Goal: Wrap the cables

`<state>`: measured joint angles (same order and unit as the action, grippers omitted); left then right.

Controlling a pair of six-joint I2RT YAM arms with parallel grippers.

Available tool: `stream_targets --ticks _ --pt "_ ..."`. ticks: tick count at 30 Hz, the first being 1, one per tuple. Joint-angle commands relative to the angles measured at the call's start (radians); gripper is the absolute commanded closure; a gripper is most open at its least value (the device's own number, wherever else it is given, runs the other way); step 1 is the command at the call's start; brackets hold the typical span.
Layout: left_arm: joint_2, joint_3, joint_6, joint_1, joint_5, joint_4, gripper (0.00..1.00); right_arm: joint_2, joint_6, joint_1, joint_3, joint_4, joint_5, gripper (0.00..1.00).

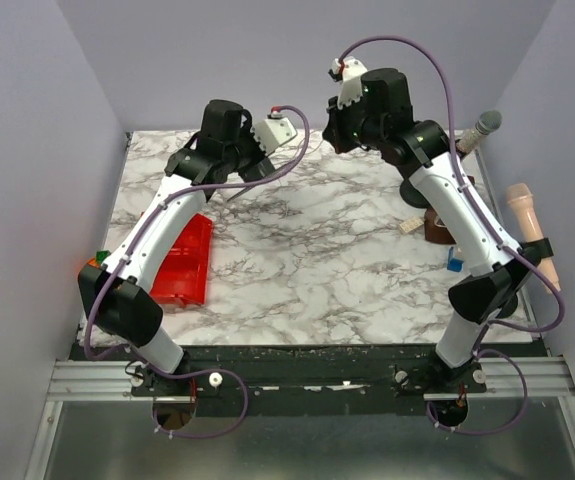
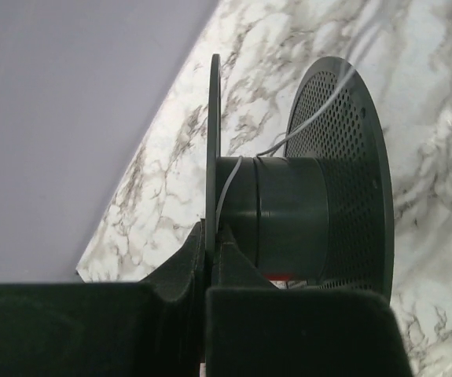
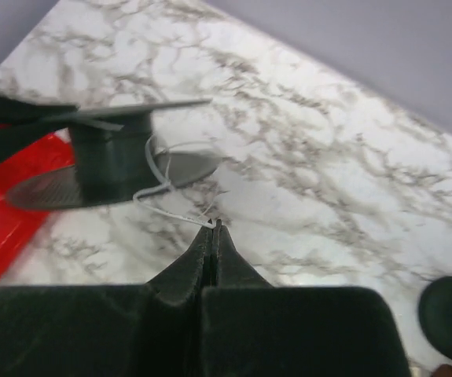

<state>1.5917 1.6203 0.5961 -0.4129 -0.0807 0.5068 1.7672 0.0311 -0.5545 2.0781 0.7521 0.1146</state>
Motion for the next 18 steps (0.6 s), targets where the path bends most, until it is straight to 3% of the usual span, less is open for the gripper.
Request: stream_targets --ticks 1,4,12,16,18 --pt "-0.022 0.118 0.227 -0.017 -0.191 0.287 1.0 0.061 -0.174 0.01 0.083 -0.082 -0.26 0.99" --pt "-0.035 0.109 0.307 -0.017 -0.156 0.358 1.0 0.1 -0.278 0.011 0.14 -0.082 -0.363 0.99" --pt "-0.05 0.136 0.418 -0.012 -0.096 0.455 1.0 0.087 -0.468 0.036 0.022 -0.163 -0.53 0.99" --pt "-0.047 0.095 0.325 -0.012 0.05 0.288 1.0 0.066 -0.438 0.041 0.019 -0.111 -0.485 0.99" --pt "-0.044 0.053 0.269 -0.007 0.114 0.153 1.0 0.045 -0.364 0.042 0.033 -0.039 -0.339 0.99"
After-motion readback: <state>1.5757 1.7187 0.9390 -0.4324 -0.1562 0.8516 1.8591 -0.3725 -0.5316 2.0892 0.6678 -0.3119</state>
